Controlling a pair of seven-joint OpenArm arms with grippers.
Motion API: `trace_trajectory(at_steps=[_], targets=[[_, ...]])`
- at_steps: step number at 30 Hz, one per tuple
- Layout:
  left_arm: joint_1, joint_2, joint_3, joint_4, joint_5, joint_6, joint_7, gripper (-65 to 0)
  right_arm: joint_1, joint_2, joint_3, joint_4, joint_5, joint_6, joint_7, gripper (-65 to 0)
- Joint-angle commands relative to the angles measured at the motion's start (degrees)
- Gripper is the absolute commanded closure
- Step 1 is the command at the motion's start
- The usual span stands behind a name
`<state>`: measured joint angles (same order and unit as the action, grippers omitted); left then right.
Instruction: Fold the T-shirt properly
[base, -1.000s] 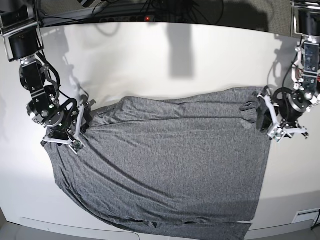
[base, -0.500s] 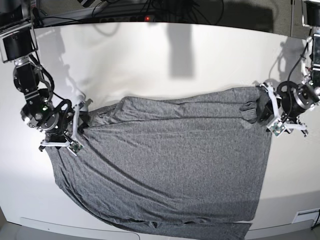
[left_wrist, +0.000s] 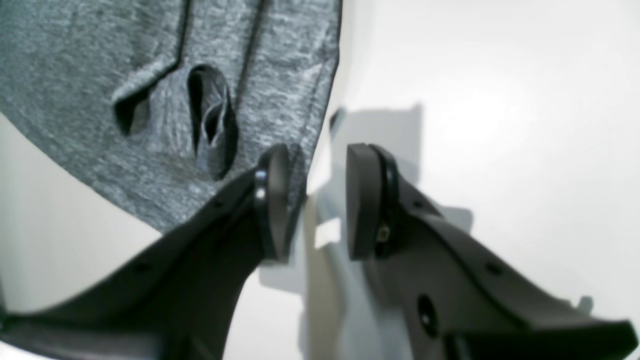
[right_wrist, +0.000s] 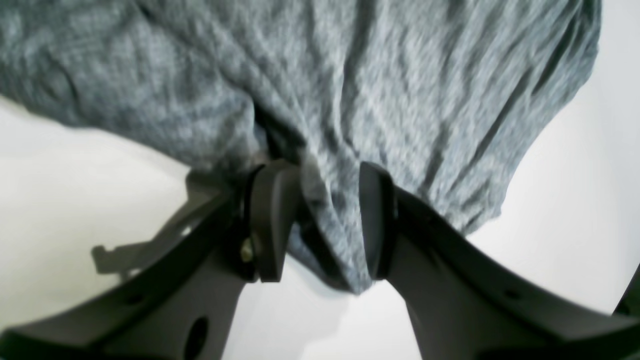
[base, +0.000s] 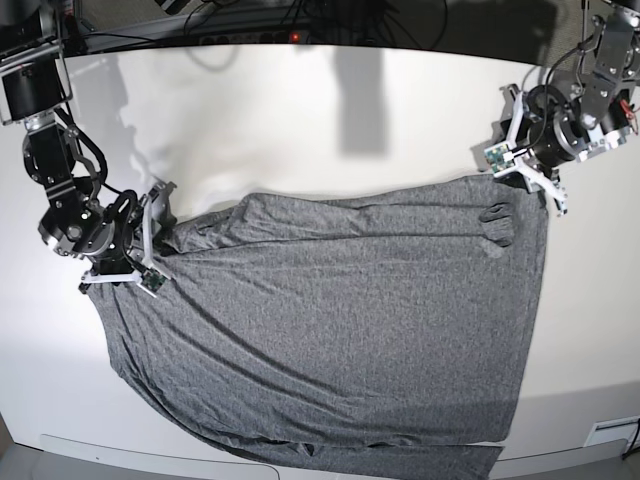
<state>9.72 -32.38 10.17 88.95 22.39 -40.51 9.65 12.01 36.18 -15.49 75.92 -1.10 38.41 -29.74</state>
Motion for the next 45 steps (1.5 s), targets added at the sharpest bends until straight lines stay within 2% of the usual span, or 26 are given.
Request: trace_trajectory(at_steps=[1, 4, 8, 13, 15, 18, 24, 31, 37, 41, 45], targets=[[-1.1, -0.8, -0.2, -1.0, 0.7, 0.5, 0.7, -19.2, 1.1, 1.1, 0.5, 1.0, 0.3, -0.2, 0.3, -24.0], [-2.8, -0.8, -0.2, -5.7, 1.8, 0.5, -0.2, -19.2, 1.1, 1.2, 0.5, 1.0, 1.5, -0.2, -0.3, -24.0], [-3.9, -0.8, -0.2, -11.1, 6.2, 0.5, -5.6, -19.2, 1.2, 1.1, 0.5, 1.0, 3.1, -0.2, -0.3, -24.0], [-3.8, -0.8, -0.2, -14.3, 6.8, 0.5, -5.8, -19.0, 1.2, 1.1, 0.5, 1.0, 3.1, 1.3, -0.3, -24.0], [-3.7, -0.8, -0.2, -14.5, 6.8, 0.5, -5.8, -15.8, 1.2, 1.1, 0.5, 1.0, 3.1, 1.6, -0.3, -24.0], [-3.7, -0.8, -0.2, -14.5, 6.8, 0.5, -5.4, -0.3, 1.1, 1.1, 0.5, 1.0, 3.1, 1.6, -0.3, -24.0], [-3.7, -0.8, -0.2, -14.5, 6.7, 0.5, -4.1, 0.0, 1.1, 1.3, 0.5, 1.0, 3.7, 1.6, -2.5, -24.0], [-3.7, -0.7, -0.3, -14.5, 6.1, 0.5, -5.2, 0.0, 1.1, 4.8, 0.5, 3.3, 15.1, 1.6, -12.0, -24.0], [-3.7, 1.0, -0.3, -14.5, 4.4, 0.5, -5.2, 0.0, 0.9, 6.7, 0.5, 5.5, 21.2, 1.6, -15.5, -24.0], [-3.7, 2.1, -0.3, -14.5, 4.4, 0.5, -5.2, 0.0, -0.9, 6.5, 0.5, 5.5, 19.8, 1.6, -15.0, -24.0], [-3.7, 2.2, -0.3, -14.5, 4.4, 0.5, -5.2, 0.0, -3.5, 6.6, 0.5, 5.4, 11.9, 1.6, -10.1, -24.0]])
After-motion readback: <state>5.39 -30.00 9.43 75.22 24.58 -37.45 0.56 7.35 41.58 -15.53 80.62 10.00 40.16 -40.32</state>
